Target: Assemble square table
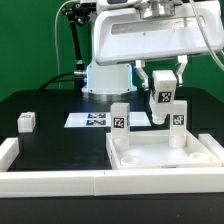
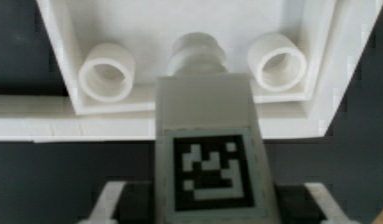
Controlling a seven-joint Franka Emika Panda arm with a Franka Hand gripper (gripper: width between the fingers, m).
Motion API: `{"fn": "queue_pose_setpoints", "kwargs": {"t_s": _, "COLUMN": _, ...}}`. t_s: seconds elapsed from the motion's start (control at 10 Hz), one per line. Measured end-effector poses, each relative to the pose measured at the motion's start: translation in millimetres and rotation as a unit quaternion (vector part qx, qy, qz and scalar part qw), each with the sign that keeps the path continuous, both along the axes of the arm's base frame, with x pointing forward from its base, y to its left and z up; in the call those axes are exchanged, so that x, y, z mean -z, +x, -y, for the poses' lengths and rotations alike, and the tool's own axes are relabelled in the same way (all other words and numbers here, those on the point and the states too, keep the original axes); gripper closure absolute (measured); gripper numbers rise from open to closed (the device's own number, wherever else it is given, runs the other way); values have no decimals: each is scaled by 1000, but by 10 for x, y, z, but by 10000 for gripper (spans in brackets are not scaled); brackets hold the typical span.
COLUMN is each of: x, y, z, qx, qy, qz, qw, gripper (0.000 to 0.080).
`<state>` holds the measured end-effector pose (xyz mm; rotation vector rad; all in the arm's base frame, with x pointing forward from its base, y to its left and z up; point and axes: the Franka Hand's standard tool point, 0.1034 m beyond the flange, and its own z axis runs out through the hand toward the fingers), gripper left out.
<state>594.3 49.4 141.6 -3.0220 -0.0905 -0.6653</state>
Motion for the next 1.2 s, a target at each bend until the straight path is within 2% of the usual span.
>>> {"fn": "queue_pose_setpoints", "kwargs": {"t_s": 0.2, "x": 43, "y": -49, "z": 64, "qx": 3, "qy": -14, "qz": 46, "qw": 999, "gripper": 509}}
{"fn": "queue_pose_setpoints", "kwargs": {"t_s": 0.3, "x": 79, "y": -85, "z": 36, "qx": 2, "qy": -13, "qz": 42, "qw": 999, "gripper": 509}}
{"fn": "queue_pose_setpoints", "kwargs": {"t_s": 0.6, "x": 67, "y": 79, "z": -312, "qx": -16, "qy": 0, "qz": 51, "qw": 999, "gripper": 509}}
{"fn": "queue_pose_setpoints", "kwargs": {"t_s": 0.8, "x": 124, "y": 219, "z": -513, "qx": -27, "qy": 4, "qz": 71, "qw": 997, "gripper": 509}}
{"fn": "queue_pose_setpoints", "kwargs": {"t_s": 0.9, "x": 206, "y": 248, "z": -539, "qx": -27, "qy": 4, "qz": 81, "qw": 996, "gripper": 509}}
{"fn": "queue_pose_setpoints", "kwargs": {"t_s": 1.2, "x": 214, "y": 240, "z": -527, "qx": -26, "qy": 5, "qz": 76, "qw": 997, "gripper": 509}}
